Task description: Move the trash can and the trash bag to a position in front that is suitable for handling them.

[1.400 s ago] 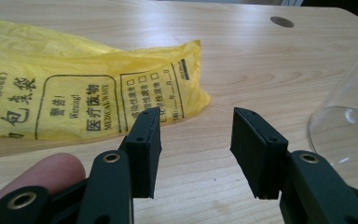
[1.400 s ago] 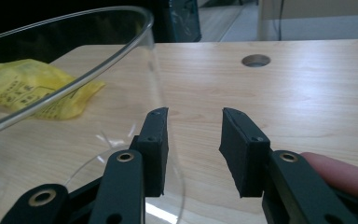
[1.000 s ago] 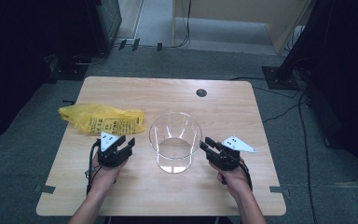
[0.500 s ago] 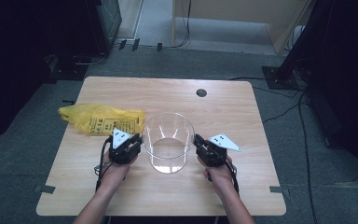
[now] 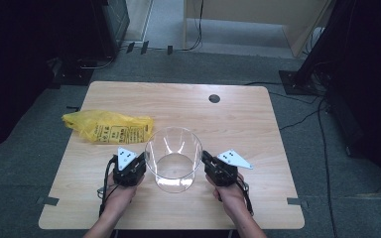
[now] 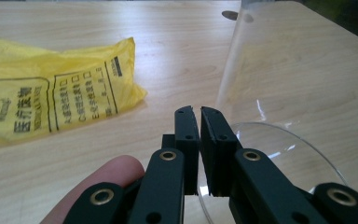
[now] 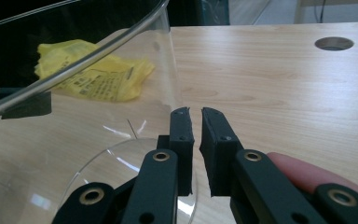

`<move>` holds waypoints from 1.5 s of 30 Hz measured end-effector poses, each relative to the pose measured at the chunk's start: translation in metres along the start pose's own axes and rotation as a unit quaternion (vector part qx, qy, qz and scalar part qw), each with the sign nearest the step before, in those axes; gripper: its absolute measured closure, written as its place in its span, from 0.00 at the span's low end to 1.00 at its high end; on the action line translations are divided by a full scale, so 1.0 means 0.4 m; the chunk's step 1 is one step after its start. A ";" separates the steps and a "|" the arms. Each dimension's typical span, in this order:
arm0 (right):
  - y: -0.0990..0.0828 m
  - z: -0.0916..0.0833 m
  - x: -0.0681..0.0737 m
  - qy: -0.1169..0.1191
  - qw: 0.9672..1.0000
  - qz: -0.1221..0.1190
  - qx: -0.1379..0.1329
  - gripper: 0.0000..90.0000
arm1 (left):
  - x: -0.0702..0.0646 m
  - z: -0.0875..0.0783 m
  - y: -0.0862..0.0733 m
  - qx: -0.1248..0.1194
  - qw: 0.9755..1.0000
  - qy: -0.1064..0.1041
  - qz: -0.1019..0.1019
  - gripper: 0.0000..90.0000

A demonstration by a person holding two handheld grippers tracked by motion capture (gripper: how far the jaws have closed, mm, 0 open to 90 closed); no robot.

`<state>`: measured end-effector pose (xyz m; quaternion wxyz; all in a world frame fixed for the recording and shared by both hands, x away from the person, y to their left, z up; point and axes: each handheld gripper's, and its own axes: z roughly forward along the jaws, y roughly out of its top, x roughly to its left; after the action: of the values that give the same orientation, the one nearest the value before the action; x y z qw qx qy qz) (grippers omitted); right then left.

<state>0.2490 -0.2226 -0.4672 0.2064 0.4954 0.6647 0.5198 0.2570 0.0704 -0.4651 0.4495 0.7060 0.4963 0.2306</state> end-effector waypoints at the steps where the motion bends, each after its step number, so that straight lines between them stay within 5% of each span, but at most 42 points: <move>1: -0.002 -0.004 0.002 0.004 1.000 0.000 0.000 0.93 | -0.001 -0.009 -0.004 0.002 1.000 0.000 0.001 0.95; 3: -0.005 -0.010 0.007 0.011 1.000 -0.002 0.004 0.91 | 0.006 -0.022 -0.013 -0.001 1.000 -0.005 0.008 0.93; 5: -0.007 -0.015 0.003 0.013 1.000 -0.013 0.005 0.85 | 0.031 -0.023 -0.018 -0.006 1.000 -0.015 0.016 0.79; 6: -0.008 -0.017 -0.001 0.013 1.000 -0.013 0.004 0.83 | 0.051 -0.018 -0.020 -0.004 1.000 -0.004 0.011 0.69; 8: -0.008 -0.021 -0.016 0.008 1.000 -0.006 -0.001 0.81 | 0.099 -0.004 -0.021 -0.005 0.999 0.022 -0.024 0.64; 11: -0.012 -0.021 -0.041 -0.007 1.000 0.004 -0.001 0.80 | 0.158 0.019 -0.009 -0.011 0.996 0.068 -0.060 0.56; 14: -0.016 -0.017 -0.059 -0.022 1.000 0.012 0.000 0.79 | 0.186 0.044 0.017 -0.022 0.993 0.110 -0.039 0.51; 20: -0.028 -0.005 -0.082 -0.039 0.999 0.018 0.010 0.78 | 0.231 0.135 0.067 0.002 0.989 0.139 -0.044 0.45; 23: -0.034 -0.005 -0.089 -0.043 0.999 0.018 0.014 0.78 | 0.243 0.177 0.083 0.023 0.990 0.135 -0.037 0.43; 29: -0.042 -0.005 -0.108 -0.053 0.998 0.023 0.018 0.77 | 0.260 0.233 0.082 0.070 0.990 0.118 -0.032 0.47; 35: -0.046 -0.005 -0.117 -0.058 0.998 0.025 0.021 0.77 | 0.283 0.251 0.058 0.114 0.986 0.118 -0.034 0.49; 39: -0.047 -0.001 -0.115 -0.060 0.998 0.021 0.022 0.77 | 0.286 0.248 0.050 0.116 0.985 0.127 -0.021 0.54; 45: -0.053 0.008 -0.108 -0.058 0.998 0.015 0.029 0.77 | 0.287 0.238 0.038 0.097 0.988 0.121 -0.017 0.82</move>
<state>0.2604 -0.2582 -0.4979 0.2222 0.5403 0.6587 0.4742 0.3842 0.1345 -0.5126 0.3193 0.7050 0.5786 0.2572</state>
